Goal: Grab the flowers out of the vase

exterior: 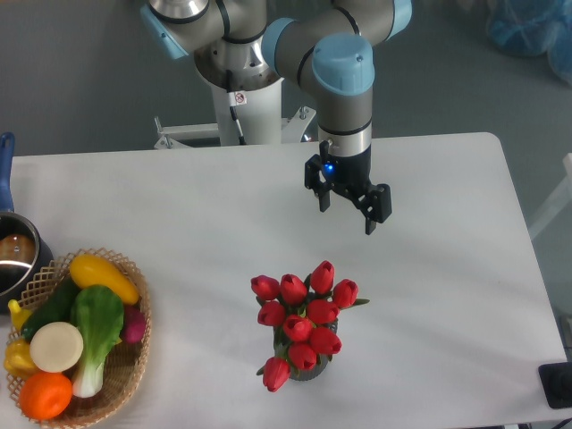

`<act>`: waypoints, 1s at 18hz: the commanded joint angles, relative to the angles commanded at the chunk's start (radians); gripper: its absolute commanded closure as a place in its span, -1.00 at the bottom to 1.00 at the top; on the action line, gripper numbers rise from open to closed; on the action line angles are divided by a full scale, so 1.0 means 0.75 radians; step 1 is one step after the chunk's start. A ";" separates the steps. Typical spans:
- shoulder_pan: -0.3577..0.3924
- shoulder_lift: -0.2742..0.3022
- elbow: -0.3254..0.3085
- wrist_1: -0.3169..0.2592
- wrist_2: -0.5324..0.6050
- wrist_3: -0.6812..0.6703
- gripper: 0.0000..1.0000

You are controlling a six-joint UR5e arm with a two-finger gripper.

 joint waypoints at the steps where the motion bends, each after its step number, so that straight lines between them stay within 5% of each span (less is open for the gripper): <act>1: -0.002 0.000 -0.002 0.000 0.002 -0.002 -1.00; 6: 0.000 -0.004 0.000 0.008 -0.022 -0.035 -1.00; 18: 0.035 -0.049 0.088 0.018 -0.368 -0.127 -1.00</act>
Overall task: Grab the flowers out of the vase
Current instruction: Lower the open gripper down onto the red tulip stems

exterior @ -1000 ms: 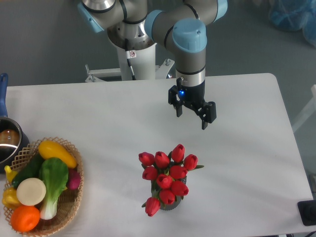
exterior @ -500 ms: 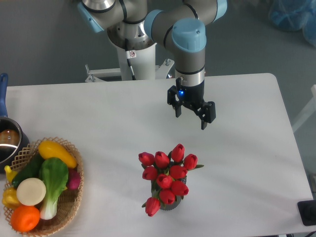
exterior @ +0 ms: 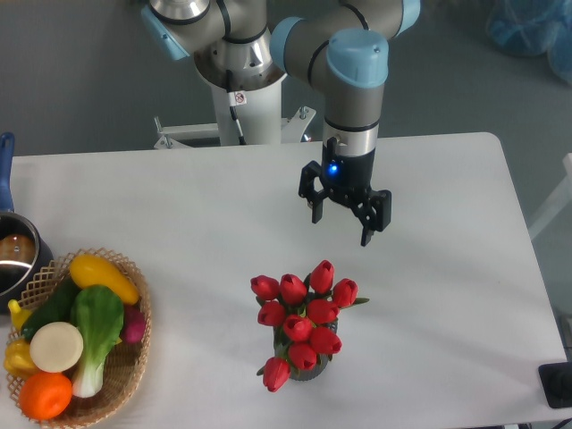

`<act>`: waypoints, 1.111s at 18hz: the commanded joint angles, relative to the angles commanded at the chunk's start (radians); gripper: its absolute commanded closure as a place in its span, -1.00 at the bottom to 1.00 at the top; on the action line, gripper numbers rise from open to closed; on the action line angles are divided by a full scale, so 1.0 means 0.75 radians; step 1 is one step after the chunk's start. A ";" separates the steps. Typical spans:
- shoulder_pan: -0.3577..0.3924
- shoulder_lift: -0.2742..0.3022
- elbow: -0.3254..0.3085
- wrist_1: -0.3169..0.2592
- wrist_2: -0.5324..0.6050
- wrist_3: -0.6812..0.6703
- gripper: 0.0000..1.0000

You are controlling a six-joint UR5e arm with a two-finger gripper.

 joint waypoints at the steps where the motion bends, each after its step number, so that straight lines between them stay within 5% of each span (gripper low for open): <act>1: 0.000 -0.010 0.004 0.000 -0.051 -0.041 -1.00; 7: 0.014 -0.078 0.049 0.002 -0.425 -0.088 -1.00; 15: 0.041 -0.157 0.194 0.008 -0.458 -0.088 -1.00; 20: 0.033 -0.274 0.309 0.008 -0.503 -0.088 -1.00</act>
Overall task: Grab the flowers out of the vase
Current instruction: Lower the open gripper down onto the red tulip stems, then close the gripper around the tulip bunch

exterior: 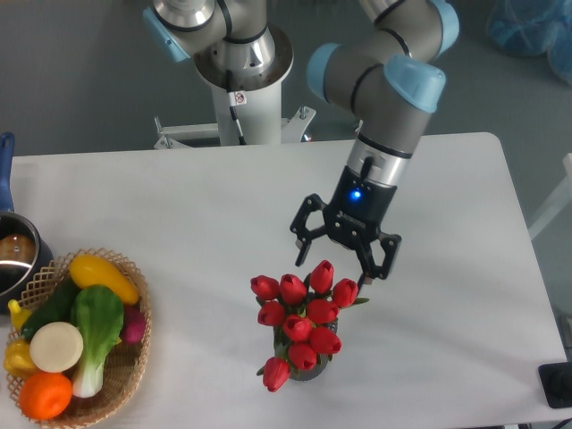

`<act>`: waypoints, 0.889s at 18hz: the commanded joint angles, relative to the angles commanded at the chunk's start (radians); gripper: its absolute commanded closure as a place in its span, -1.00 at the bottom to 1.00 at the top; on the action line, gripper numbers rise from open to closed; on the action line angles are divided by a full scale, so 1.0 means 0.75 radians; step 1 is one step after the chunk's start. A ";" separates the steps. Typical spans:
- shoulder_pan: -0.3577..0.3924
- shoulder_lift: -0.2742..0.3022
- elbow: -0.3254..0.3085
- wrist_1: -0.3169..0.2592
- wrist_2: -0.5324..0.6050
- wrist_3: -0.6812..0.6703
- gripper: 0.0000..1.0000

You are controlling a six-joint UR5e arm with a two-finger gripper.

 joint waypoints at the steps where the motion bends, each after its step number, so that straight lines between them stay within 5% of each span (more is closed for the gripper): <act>1: -0.004 -0.012 0.012 0.002 -0.002 -0.002 -1.00; 11: -0.039 -0.084 0.037 0.000 -0.139 -0.002 -1.00; 14: -0.033 -0.109 0.041 0.000 -0.300 -0.002 -0.97; 16: -0.027 -0.111 0.037 0.000 -0.331 -0.002 -0.36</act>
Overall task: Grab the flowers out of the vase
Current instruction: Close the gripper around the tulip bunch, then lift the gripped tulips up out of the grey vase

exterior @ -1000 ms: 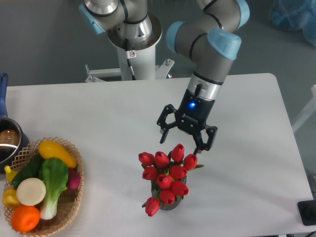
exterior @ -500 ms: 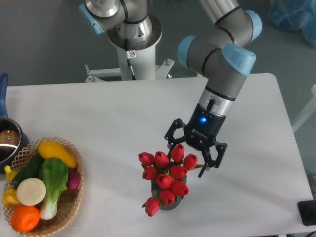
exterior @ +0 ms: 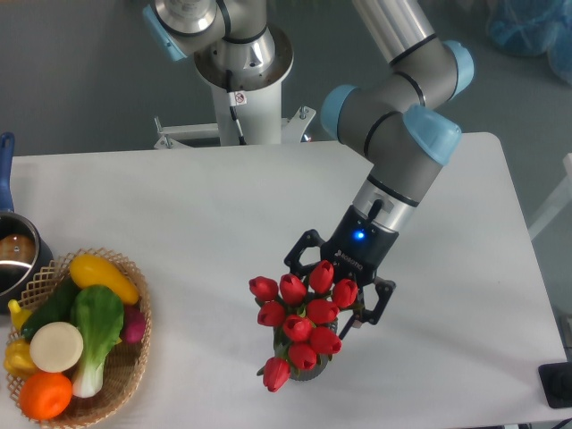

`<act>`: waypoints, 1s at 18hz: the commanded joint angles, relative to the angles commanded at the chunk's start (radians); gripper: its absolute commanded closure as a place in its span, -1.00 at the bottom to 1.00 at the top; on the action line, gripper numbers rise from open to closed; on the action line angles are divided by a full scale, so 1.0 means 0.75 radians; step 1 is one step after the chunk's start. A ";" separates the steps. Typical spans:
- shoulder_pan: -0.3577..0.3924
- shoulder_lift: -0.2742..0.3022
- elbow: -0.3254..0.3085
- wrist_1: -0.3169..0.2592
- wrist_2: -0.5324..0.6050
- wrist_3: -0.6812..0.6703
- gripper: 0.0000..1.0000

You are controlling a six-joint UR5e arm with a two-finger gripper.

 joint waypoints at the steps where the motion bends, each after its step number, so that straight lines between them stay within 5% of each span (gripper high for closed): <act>1: 0.000 0.000 0.000 0.000 0.000 0.000 -0.09; 3: 0.000 0.000 0.000 0.000 0.000 0.004 0.47; 6: 0.008 0.008 0.000 0.000 0.000 0.004 0.91; 18: 0.076 0.090 0.000 0.000 -0.120 -0.145 0.95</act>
